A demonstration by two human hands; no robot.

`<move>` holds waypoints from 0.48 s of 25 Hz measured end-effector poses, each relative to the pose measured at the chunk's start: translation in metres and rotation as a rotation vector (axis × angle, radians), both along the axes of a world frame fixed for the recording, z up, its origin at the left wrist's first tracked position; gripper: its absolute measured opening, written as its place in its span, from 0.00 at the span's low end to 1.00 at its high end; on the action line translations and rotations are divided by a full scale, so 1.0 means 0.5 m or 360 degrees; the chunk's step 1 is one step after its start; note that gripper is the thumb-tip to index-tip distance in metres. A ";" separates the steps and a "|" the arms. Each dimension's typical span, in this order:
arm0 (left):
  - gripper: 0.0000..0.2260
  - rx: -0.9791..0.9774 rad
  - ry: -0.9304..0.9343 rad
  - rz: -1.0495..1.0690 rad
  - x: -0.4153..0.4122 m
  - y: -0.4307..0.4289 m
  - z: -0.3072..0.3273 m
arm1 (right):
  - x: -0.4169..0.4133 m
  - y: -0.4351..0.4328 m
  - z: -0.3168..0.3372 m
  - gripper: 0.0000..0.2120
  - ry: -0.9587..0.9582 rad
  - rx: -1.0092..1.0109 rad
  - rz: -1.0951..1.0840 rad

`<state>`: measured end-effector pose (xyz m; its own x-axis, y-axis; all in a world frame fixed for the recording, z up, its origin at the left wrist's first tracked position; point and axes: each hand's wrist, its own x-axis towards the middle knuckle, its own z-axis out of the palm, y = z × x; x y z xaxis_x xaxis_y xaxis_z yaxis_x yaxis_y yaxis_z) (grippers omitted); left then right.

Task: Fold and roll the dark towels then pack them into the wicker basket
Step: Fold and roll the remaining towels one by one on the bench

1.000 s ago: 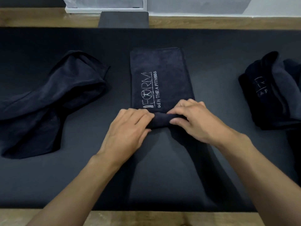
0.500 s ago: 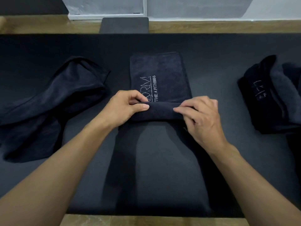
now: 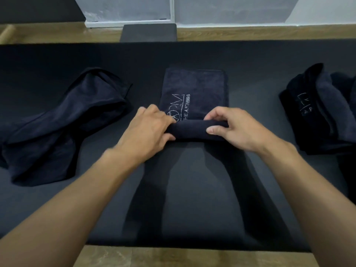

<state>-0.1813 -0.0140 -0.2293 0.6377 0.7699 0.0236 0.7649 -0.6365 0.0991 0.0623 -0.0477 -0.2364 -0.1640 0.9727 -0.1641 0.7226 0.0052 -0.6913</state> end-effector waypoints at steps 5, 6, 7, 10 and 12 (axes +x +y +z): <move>0.09 -0.0779 -0.0148 0.0240 0.006 0.057 0.033 | -0.019 -0.004 0.002 0.07 -0.0262 0.0311 -0.0150; 0.07 -0.0896 -0.0181 0.0288 0.004 0.066 0.035 | -0.030 -0.015 -0.003 0.08 -0.0443 0.0630 -0.0139; 0.04 -0.0985 -0.0222 0.0343 0.003 0.072 0.035 | -0.041 -0.026 -0.009 0.09 -0.0535 0.0847 -0.0072; 0.02 -0.0988 -0.0367 0.0484 0.002 0.075 0.022 | -0.050 -0.050 -0.033 0.17 -0.0585 0.0854 0.0075; 0.08 -0.0638 -0.0378 0.0471 0.006 0.052 0.008 | -0.047 -0.042 -0.031 0.18 -0.0593 0.0759 0.0082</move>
